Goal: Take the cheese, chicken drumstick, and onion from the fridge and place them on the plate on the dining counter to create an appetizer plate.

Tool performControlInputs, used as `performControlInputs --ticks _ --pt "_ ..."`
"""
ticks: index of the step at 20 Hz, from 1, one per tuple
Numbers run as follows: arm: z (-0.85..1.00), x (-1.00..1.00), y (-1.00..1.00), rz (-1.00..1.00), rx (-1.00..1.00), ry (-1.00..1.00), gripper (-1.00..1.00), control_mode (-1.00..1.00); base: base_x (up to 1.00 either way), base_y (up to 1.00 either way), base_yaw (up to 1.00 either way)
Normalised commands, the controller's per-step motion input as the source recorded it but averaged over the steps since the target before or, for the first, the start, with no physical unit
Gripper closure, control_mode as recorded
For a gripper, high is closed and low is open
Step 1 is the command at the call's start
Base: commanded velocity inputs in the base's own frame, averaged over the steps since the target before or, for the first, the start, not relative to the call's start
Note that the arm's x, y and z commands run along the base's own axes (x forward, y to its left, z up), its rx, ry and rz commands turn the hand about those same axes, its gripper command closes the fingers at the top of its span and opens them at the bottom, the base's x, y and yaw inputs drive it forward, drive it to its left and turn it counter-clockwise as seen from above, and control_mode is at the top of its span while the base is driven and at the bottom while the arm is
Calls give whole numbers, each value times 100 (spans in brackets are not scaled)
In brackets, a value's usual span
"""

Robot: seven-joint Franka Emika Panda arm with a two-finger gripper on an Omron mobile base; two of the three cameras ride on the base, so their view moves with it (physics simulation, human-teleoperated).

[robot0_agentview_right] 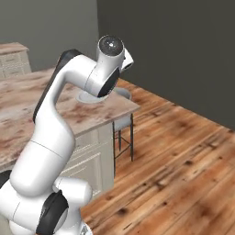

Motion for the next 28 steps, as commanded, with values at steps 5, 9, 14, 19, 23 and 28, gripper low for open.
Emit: performControlInputs --ticks 5,9,14,19,23,28 --pt "0 0 0 0 0 0 100 100 68 -96 33" --pt "0 0 0 0 0 0 100 100 2 -100 36" --pt "0 0 0 0 0 0 100 100 1 -100 36" --pt "0 0 0 0 0 0 100 100 44 -100 35" --pt "0 0 0 0 0 0 100 100 76 -100 37" --pt "0 0 0 0 0 0 100 100 91 -99 42"
